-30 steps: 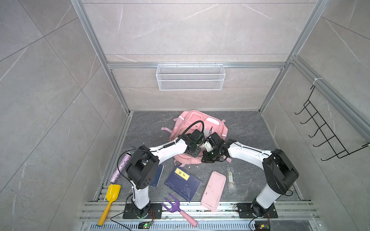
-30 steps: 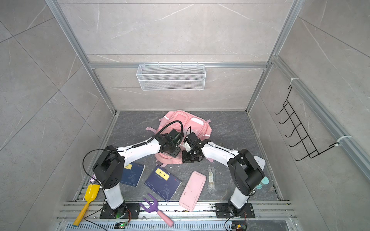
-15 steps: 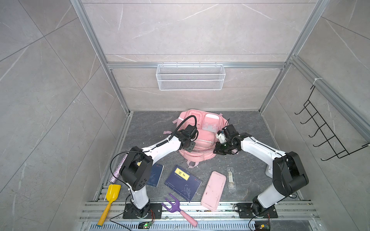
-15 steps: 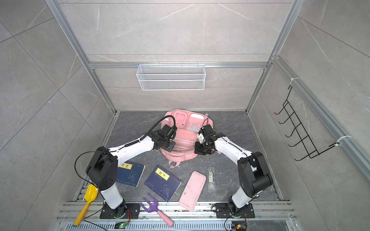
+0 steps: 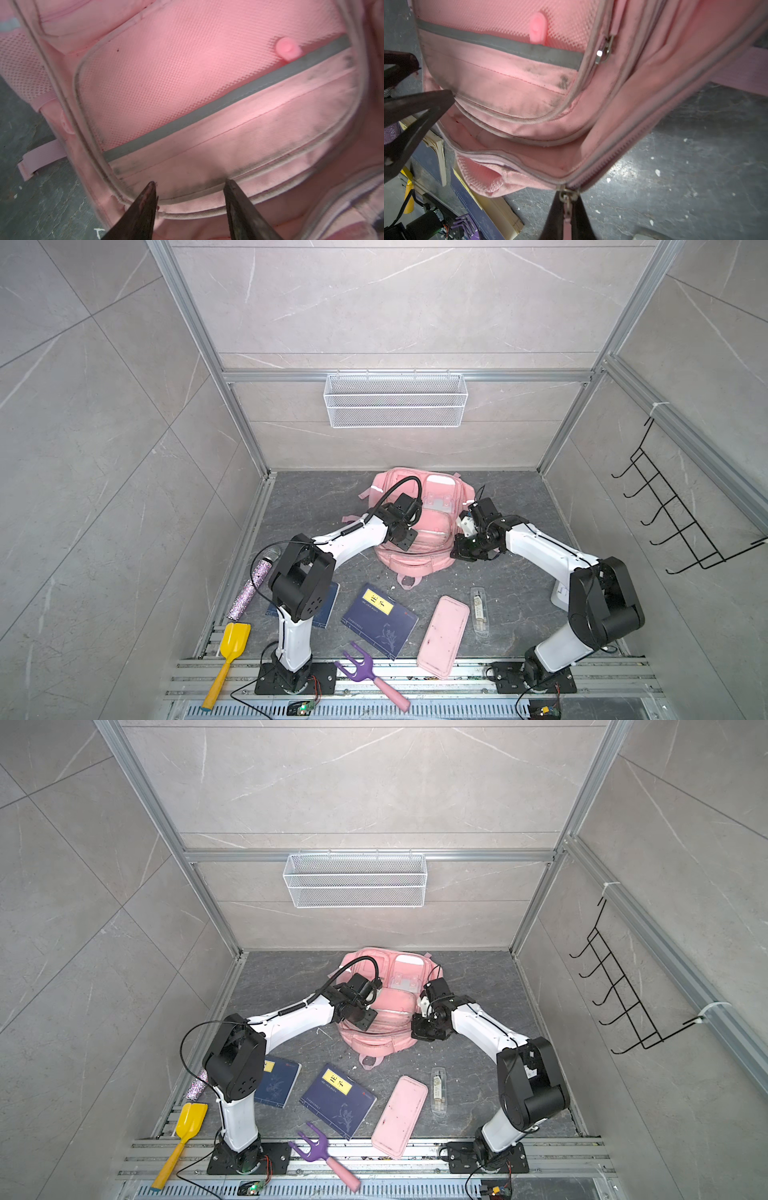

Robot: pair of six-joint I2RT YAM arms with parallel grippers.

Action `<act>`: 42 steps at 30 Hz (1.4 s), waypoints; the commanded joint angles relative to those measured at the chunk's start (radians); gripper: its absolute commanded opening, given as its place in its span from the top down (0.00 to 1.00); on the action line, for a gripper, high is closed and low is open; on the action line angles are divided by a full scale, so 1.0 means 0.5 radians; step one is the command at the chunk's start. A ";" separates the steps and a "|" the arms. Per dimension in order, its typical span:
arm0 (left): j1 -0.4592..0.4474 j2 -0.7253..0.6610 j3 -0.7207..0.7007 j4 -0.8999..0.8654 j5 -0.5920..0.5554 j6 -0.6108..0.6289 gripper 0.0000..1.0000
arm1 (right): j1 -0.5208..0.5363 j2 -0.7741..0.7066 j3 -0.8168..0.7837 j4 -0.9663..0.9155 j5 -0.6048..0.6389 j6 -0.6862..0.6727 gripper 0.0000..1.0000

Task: Pack books, pencil case, and school supplies into a backpack
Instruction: Unzip the student bag at the center of the table.

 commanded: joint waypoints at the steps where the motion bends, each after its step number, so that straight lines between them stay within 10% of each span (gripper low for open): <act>1: -0.047 -0.023 -0.038 0.050 0.196 0.151 0.44 | 0.009 -0.075 -0.042 -0.008 -0.056 -0.026 1.00; 19: -0.085 0.169 0.084 0.148 0.060 0.326 0.45 | 0.033 -0.087 -0.052 -0.010 -0.109 -0.017 1.00; 28: -0.082 0.232 0.196 0.151 0.075 0.311 1.00 | 0.199 -0.087 -0.077 -0.026 -0.072 -0.004 1.00; 42: -0.070 0.324 0.445 0.129 0.207 0.193 1.00 | 0.562 0.069 -0.040 0.410 -0.263 0.382 1.00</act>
